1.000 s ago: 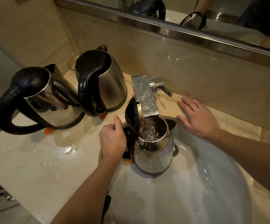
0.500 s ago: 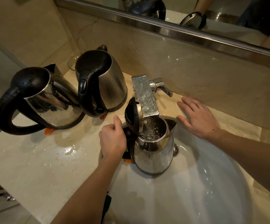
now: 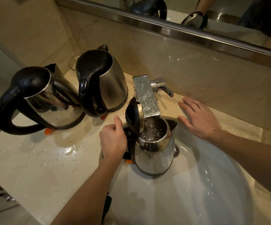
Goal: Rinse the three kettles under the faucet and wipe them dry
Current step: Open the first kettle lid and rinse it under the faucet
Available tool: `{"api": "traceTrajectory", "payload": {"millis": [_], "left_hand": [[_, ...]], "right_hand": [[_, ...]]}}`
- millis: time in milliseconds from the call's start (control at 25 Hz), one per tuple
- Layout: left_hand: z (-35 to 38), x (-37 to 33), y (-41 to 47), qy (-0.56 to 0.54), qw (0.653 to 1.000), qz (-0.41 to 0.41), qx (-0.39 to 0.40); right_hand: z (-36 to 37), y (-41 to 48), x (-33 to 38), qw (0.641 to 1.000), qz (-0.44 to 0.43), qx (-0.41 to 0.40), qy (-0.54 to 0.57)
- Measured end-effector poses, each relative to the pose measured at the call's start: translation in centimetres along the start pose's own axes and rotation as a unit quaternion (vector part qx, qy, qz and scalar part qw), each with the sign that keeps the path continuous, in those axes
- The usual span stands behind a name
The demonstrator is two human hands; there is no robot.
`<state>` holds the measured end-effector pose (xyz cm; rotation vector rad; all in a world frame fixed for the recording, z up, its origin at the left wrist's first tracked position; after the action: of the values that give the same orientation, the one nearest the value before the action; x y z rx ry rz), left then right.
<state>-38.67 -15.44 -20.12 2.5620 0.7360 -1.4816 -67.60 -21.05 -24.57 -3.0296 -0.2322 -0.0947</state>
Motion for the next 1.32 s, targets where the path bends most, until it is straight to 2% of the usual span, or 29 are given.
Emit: {"api": "traceTrajectory", "payload": {"millis": [1320], "left_hand": [[-0.06,0.06,0.06,-0.003,1.0,0.008,0.007]], "right_hand": [[0.15,0.0,-0.1,1.0,-0.003,-0.001,-0.001]]}}
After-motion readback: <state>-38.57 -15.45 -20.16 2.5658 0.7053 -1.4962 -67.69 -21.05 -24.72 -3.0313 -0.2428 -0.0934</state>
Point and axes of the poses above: each hand's wrist, its own y-axis towards the middle knuckle, its own z-axis out of the palm, x = y × z, the point moved 3 cm from there along y, towards the middle knuckle, and after that the axes turned 4 degrees about z, right-handed, at the moved point
